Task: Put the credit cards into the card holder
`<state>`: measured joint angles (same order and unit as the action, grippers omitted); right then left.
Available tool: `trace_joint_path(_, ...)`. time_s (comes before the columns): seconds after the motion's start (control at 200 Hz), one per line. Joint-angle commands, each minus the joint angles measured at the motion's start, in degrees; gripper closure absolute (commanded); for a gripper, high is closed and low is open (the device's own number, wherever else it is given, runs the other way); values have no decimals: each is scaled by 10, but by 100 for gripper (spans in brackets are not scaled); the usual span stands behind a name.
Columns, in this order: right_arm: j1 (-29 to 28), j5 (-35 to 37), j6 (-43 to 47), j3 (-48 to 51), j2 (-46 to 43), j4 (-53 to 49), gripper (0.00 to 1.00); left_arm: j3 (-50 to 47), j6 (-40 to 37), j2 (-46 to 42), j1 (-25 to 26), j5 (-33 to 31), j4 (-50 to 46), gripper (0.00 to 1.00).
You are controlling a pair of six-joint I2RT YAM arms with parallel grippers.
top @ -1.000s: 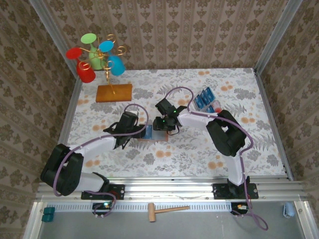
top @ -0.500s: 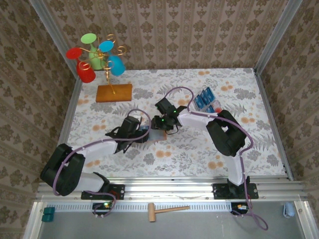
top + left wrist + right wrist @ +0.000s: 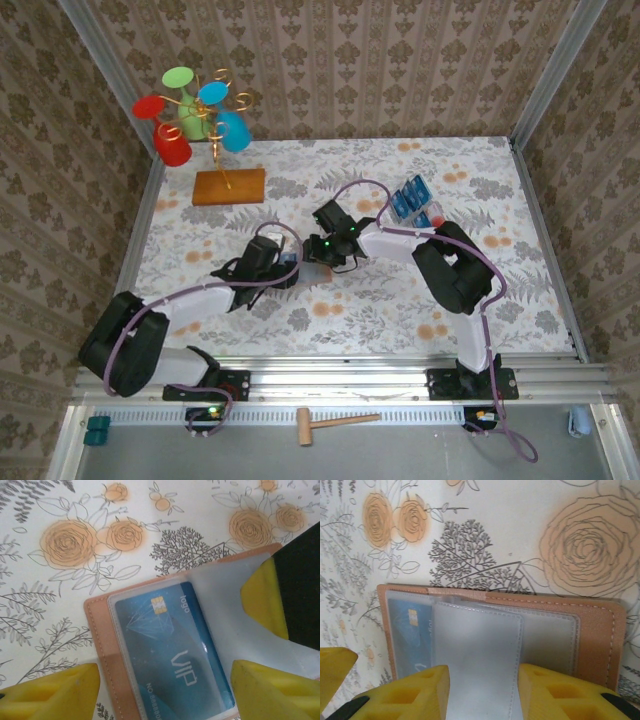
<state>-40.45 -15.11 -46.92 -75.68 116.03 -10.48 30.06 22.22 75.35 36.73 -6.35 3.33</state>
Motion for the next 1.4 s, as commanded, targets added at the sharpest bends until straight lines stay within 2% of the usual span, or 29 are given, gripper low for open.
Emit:
trace_joint_path(0.0, 0, -25, -28, 9, -27, 27, 59, -11, 7, -26, -3, -22, 6, 29)
trace_joint_path(0.37, -3, -55, -64, 7, -33, 67, 59, -15, 42, -89, -54, -42, -33, 29)
trace_joint_path(0.605, -22, -64, -66, -23, -18, 64, 59, 6, 51, -89, -102, -13, -66, 30)
trace_joint_path(0.65, -29, -66, -64, -33, -11, 60, 59, 11, 52, -84, -125, -3, -69, 30)
trace_joint_path(0.925, -61, -66, -51, -93, 46, 21, 59, 31, 58, -70, -166, 21, -88, 30)
trace_joint_path(1.395, -66, -58, -46, -114, 100, -5, 59, 28, 50, -73, -175, 39, -97, 30)
